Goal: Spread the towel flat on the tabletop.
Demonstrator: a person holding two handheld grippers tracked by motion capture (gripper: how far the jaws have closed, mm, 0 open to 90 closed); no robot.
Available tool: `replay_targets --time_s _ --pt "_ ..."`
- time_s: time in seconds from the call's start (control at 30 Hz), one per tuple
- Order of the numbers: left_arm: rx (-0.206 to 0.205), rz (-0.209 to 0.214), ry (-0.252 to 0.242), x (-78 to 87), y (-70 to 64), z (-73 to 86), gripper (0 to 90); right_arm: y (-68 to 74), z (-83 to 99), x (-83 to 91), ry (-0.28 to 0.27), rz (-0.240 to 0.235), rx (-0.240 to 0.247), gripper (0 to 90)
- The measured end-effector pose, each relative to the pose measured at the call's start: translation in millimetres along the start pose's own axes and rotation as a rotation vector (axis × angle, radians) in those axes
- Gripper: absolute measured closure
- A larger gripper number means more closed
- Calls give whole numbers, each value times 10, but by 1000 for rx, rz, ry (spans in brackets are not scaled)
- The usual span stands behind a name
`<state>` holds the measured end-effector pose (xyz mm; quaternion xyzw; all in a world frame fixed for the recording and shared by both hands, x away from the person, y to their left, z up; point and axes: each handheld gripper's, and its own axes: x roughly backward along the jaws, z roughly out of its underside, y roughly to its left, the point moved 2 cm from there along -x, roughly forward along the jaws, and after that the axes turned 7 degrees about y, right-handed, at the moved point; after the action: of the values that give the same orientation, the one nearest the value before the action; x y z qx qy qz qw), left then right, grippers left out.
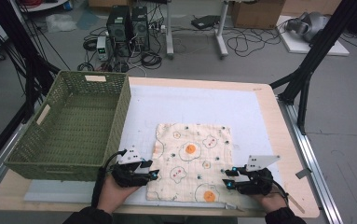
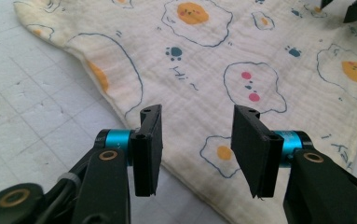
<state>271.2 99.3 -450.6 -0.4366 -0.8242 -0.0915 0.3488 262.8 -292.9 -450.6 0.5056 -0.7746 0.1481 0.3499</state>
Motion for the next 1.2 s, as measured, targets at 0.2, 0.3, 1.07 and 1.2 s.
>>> replay_targets --time_s 0.2,0.3,1.07,1.2 --pt "5 8 -7 7 12 1 505 -50 -45 -10 -25 9 -25 511" --pt "5 10 -12 15 20 2 500 -69 -77 -36 -30 20 -31 471" --pt "3 -6 -25 84 24 51 489 -109 -270 -170 -52 22 -42 384" --pt "3 -8 -25 82 28 50 489 -99 -268 -179 -40 21 -36 380"
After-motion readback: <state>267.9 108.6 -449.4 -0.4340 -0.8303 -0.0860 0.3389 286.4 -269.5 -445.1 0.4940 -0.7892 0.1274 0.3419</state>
